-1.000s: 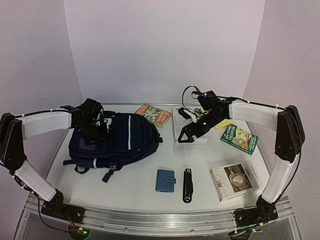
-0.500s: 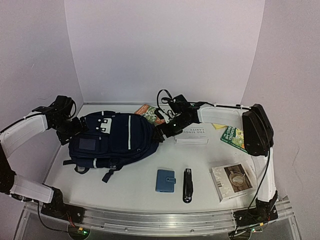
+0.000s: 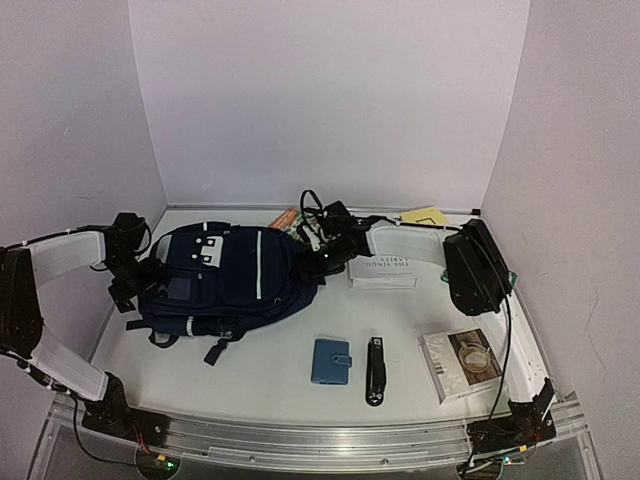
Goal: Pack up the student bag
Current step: Adjust the student bag at the center of the board.
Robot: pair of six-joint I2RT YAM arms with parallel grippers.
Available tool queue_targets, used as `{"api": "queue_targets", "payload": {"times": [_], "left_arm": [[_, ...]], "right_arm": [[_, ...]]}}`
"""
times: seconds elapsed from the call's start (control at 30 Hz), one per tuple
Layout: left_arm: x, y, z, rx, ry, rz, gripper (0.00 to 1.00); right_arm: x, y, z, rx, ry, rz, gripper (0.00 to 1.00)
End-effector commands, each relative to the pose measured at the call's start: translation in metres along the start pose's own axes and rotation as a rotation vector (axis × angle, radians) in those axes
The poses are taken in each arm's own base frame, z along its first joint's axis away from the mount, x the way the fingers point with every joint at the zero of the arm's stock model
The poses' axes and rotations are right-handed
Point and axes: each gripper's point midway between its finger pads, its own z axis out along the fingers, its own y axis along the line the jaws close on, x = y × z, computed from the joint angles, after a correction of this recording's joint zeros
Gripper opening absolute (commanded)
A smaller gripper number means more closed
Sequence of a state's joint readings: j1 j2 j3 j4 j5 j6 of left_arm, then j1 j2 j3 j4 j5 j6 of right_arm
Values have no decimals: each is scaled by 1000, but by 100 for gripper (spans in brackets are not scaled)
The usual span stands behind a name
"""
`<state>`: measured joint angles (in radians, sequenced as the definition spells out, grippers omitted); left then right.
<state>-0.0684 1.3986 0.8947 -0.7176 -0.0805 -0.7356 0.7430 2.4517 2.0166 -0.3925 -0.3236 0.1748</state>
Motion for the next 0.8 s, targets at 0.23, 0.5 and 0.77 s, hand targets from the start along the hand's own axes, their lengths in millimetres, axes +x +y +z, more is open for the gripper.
{"api": "queue_targets", "payload": {"times": [0.23,0.5,0.77], "left_arm": [[-3,-7,18,38,-11,-56,89],[-17,-20,18,93,-58,-98,60],[-40,-49,23,135,-70,-66,63]], "right_arm": [[-37,32,19,-54,-102,-43,12],[-106,56,15,-73,-319,-134,0],[-122,22,48,65,-475,-135,0]]}}
